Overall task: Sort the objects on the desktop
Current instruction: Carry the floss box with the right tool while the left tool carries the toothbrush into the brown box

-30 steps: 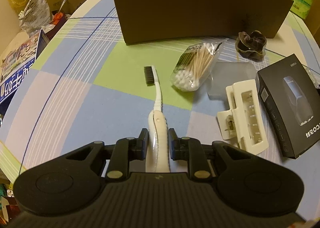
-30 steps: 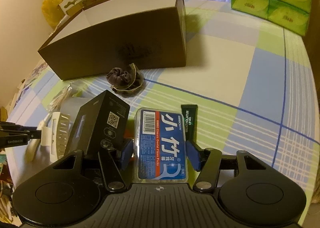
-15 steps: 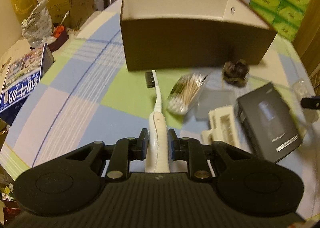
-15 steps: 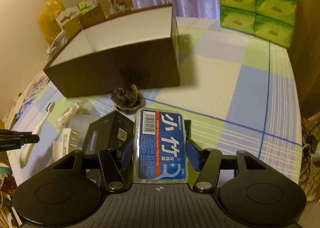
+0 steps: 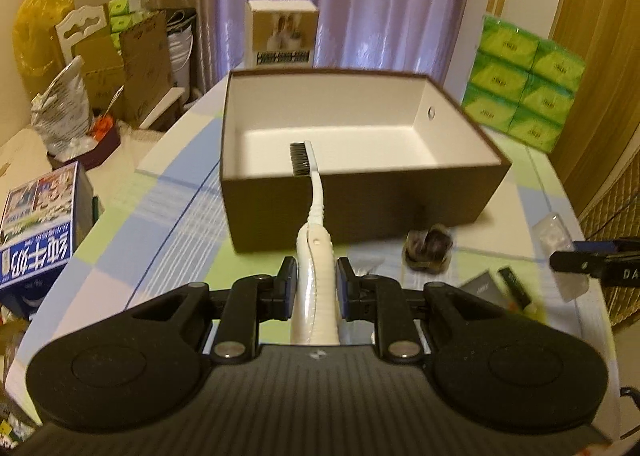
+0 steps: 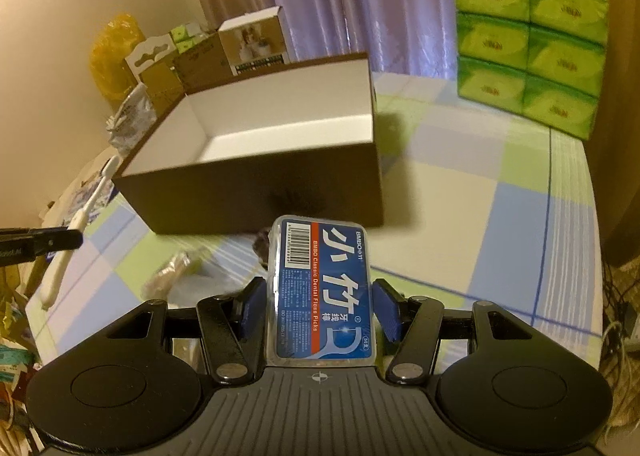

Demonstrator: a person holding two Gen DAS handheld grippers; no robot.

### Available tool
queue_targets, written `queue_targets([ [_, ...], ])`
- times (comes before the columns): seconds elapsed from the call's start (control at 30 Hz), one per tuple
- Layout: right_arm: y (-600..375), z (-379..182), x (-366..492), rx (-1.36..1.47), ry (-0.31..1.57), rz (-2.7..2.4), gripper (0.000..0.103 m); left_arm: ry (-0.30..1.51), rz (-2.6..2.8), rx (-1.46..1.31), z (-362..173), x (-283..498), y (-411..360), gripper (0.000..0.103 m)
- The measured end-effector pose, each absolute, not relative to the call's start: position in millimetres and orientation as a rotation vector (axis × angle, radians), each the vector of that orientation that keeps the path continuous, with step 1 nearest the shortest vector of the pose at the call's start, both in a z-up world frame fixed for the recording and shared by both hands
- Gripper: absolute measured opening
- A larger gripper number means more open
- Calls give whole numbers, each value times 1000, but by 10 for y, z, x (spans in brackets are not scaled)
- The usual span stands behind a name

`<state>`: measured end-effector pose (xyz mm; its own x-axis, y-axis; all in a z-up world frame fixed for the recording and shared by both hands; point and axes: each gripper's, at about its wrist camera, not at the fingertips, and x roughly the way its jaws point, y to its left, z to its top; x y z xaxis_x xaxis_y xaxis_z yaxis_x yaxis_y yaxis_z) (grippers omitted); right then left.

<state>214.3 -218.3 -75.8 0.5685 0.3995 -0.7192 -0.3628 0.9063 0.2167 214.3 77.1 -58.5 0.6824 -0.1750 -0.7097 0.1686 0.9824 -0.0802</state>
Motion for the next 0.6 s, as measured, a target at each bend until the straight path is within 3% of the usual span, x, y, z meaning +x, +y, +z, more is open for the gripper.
queue_targets([
  [0.6,-1583,-410,3194,-6,775,457,55,732,-197,3,-421,3250,711,17],
])
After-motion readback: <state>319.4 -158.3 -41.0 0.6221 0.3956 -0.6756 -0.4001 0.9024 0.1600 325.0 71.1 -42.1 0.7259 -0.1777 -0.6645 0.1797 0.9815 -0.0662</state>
